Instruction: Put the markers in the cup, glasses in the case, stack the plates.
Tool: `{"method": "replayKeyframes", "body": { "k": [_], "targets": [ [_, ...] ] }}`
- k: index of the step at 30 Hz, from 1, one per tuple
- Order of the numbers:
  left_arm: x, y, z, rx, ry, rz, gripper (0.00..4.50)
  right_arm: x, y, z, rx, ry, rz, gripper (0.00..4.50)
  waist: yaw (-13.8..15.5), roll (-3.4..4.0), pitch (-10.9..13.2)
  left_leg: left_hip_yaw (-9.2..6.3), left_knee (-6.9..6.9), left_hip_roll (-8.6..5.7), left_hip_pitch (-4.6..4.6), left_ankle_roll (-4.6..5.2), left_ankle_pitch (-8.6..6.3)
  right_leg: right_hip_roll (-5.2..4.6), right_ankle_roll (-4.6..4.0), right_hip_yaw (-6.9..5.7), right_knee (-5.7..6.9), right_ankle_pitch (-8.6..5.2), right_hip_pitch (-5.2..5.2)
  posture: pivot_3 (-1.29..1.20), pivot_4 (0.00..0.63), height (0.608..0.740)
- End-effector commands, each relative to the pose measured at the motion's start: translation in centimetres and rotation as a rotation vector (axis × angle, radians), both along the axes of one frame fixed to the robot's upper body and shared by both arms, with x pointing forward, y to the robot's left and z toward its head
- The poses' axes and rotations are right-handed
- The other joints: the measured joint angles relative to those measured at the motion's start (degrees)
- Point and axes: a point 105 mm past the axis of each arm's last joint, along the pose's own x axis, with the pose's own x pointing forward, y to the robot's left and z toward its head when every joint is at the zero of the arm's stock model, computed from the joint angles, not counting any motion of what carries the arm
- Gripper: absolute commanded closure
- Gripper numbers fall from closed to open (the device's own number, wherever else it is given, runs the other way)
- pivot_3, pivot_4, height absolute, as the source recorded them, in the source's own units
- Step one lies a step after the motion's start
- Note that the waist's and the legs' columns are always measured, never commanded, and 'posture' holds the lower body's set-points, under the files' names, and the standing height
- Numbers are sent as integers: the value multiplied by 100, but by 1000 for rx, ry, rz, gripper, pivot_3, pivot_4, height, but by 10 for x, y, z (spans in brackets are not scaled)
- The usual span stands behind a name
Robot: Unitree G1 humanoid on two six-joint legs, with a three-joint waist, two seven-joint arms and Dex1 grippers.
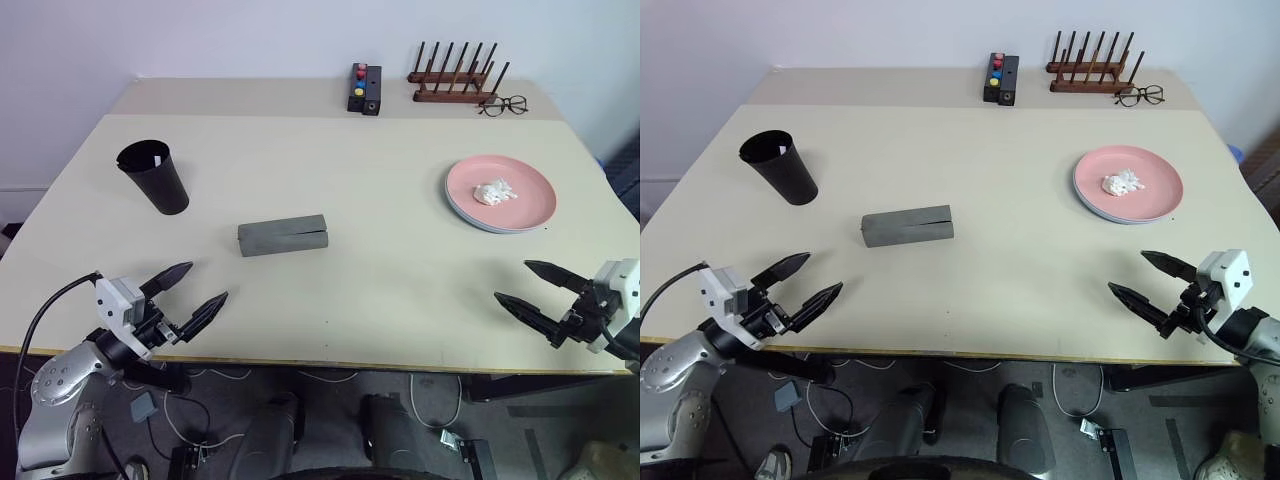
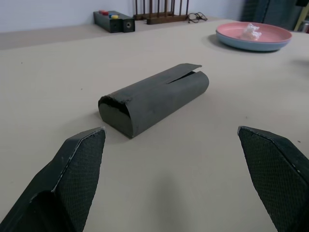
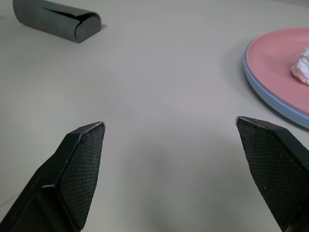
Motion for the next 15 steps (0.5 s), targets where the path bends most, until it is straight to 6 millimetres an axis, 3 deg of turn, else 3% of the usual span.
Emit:
{"method": "replayKeyframes", "body": {
  "k": [1,15],
  "targets": [
    [3,1,13,-11,-54,10,0,1,6,11,-20,-50,16,72,0,0,0,0,0,0,0,0,0,0,0,0,0,0,0,0,150,740],
    [14,-6,29,-32,-74,38,0,-4,-2,3,4,-20,-42,72,2,0,0,0,0,0,-1,0,0,1,1,-1,0,-1,0,0,150,740]
  ]
}}
